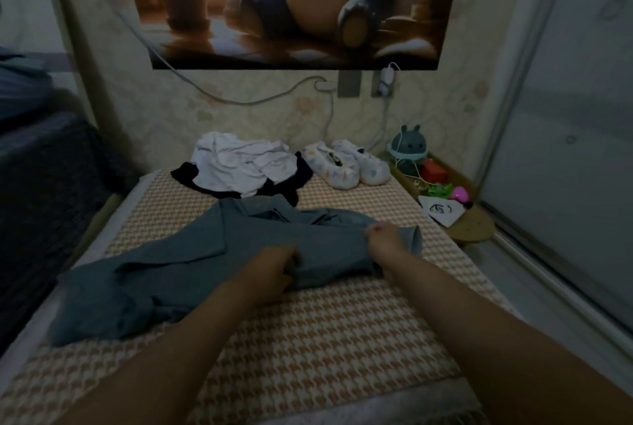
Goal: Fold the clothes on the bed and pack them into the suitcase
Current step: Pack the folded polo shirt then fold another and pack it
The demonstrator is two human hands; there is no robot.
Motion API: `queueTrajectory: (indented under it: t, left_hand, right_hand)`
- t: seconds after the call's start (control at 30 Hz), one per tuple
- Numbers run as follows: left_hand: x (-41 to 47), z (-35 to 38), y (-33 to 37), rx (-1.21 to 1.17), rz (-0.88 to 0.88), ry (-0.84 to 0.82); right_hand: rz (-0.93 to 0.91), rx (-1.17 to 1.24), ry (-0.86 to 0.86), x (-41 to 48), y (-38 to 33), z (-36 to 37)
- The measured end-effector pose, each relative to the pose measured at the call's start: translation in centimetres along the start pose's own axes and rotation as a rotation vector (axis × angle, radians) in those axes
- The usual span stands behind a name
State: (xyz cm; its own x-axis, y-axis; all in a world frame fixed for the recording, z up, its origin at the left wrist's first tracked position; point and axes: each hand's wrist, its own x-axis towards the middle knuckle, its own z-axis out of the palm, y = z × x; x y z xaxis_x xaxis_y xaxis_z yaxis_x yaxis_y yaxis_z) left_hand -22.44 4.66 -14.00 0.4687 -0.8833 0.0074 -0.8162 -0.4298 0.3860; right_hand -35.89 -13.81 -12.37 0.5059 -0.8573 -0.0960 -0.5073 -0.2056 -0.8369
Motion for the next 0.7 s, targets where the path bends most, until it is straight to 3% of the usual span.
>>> queueTrajectory:
  t: [0.07, 0.13, 0.23, 0.3, 0.37, 0.43, 0.5, 0.6, 0.7]
  left_hand:
    - [-0.4, -1.7, 0.2, -0.011, 0.037, -0.002]
    - [-1.1, -3.6, 0.7, -0.008, 0.071, -0.059]
    - [-2.5, -5.2, 1.8, 0.074, 0.053, -0.318]
    - [-3.1, -4.7, 2.9, 0.097, 0.007, -0.55]
    - [-3.2, -3.5, 4.0, 0.13, -0.016, -0.741]
    - [-2.7, -2.5, 4.2, 0.095, -0.04, -0.822]
    - [-1.7, -2.2, 3.5, -0.021, -0.036, -0.72]
    - [0.5, -1.9, 1.4, -0.014, 0.042, -0.266]
    - [2.4, -1.0, -1.8, 0.073, 0.07, 0.029]
  right_hand:
    - [0.026, 0.046, 0.06, -0.1, 0.4, -0.6]
    - [-0.014, 0.019, 0.013, -0.5, 0.7, -1.3]
    - [-0.138, -0.139, -0.171, -0.8, 1.2, -2.2]
    - [-0.106, -0.32, -0.377, -1.1, 1.3, -2.8]
    - [-0.032, -0.683, -0.542, -1.1, 1.3, -2.9]
    - [-0.036, -1.092, -0.601, -1.5, 0.9, -3.0]
    - [-0.119, -1.169, -0.452, -1.7, -0.1, -3.0]
    - [-0.364, -0.905, -0.134, -0.9, -1.5, -2.2]
    - [-0.603, -0.822, -0.145, 1.1, -1.4, 0.5]
